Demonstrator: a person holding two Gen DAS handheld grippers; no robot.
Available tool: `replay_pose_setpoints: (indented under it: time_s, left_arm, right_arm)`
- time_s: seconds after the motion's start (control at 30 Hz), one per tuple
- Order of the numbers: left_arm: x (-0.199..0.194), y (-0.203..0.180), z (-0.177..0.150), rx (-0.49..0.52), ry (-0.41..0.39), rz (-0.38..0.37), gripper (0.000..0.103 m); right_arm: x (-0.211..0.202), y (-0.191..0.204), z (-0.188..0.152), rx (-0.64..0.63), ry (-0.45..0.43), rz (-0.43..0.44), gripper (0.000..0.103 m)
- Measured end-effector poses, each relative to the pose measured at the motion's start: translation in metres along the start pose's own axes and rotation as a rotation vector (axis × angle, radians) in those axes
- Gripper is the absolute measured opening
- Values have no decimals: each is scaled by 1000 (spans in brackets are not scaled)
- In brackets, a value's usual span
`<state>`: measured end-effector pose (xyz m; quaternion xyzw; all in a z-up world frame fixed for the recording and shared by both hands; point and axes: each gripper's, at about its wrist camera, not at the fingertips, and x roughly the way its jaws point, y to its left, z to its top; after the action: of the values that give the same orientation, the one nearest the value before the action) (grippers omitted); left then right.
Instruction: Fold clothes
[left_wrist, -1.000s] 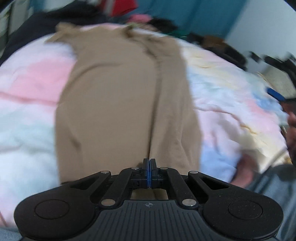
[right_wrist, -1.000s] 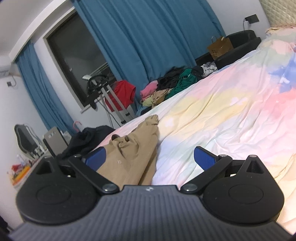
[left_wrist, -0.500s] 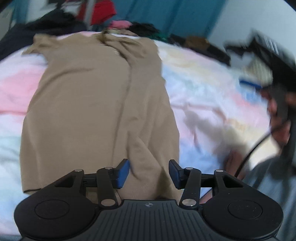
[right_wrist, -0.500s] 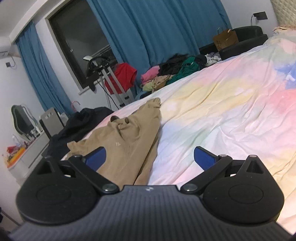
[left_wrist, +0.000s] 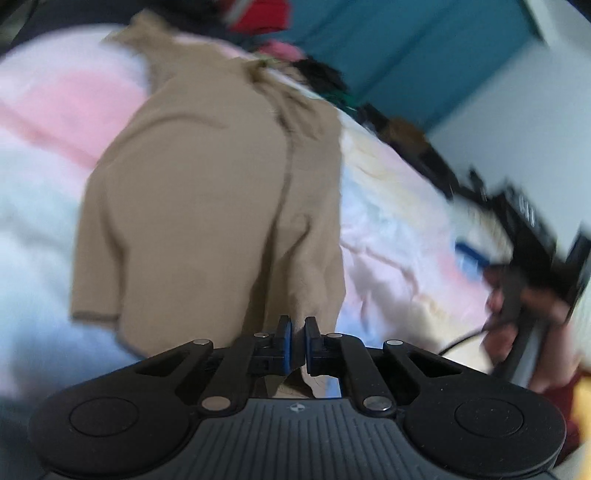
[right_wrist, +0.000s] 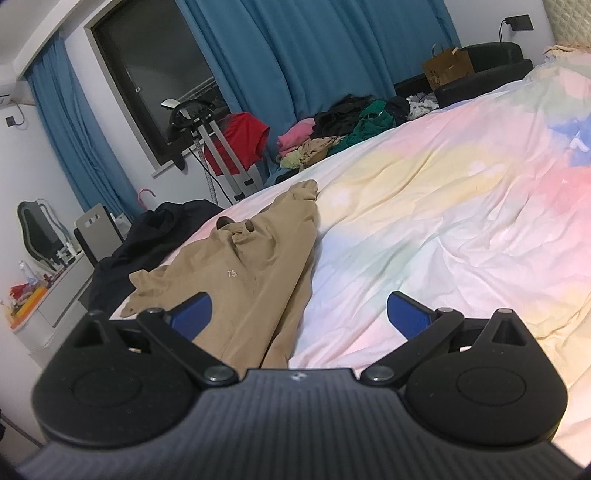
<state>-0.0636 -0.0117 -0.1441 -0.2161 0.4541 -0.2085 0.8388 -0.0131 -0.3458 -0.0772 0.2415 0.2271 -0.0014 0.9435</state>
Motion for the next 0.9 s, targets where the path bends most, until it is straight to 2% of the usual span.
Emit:
replay_pose_setpoints:
  time_s: [0.07,0.17,0.2,0.3,0.33,0.37,0.4,0.53,0.67,0.73,0.83,0.9]
  left_arm:
    - [-4,14,2,-86,21,7,8]
    - [2,20,-2,-97,54,119,10]
    - [0,16,-1,-78,47,110,10]
    - [-12,2,1,2,-17,85,25]
    - [-14,-1,2,21,-29,80,36]
    - [-15,-3,5,35,-40,74,41]
    - [-14,-4,5,42,-47,68,42]
    - [-7,-4,7,19,-41,24,43]
    - [2,-2,3,18,-13,2,42]
    - [11,-3,3,21,13,2,41]
    - [15,3,2,-3,32,1,36]
    - [17,8,2,-21,36,0,20]
  right_arm:
    - [1,1,0,-3,6,0,103]
    - [3,3,-1,-14,17,4,103]
    - [3,4,-1,-17,17,12,103]
    - [3,10,-2,-22,5,36,103]
    - [6,14,-1,-26,6,53,103]
    - [10,18,2,-29,7,70,103]
    - [15,24,6,-32,12,84,103]
    - [47,55,30,-50,11,169,102]
    - [110,87,49,-139,64,202,95]
    - [149,99,50,-220,89,174,89]
    - [208,115,45,-370,109,105,88]
    - [244,120,41,-447,121,65,88]
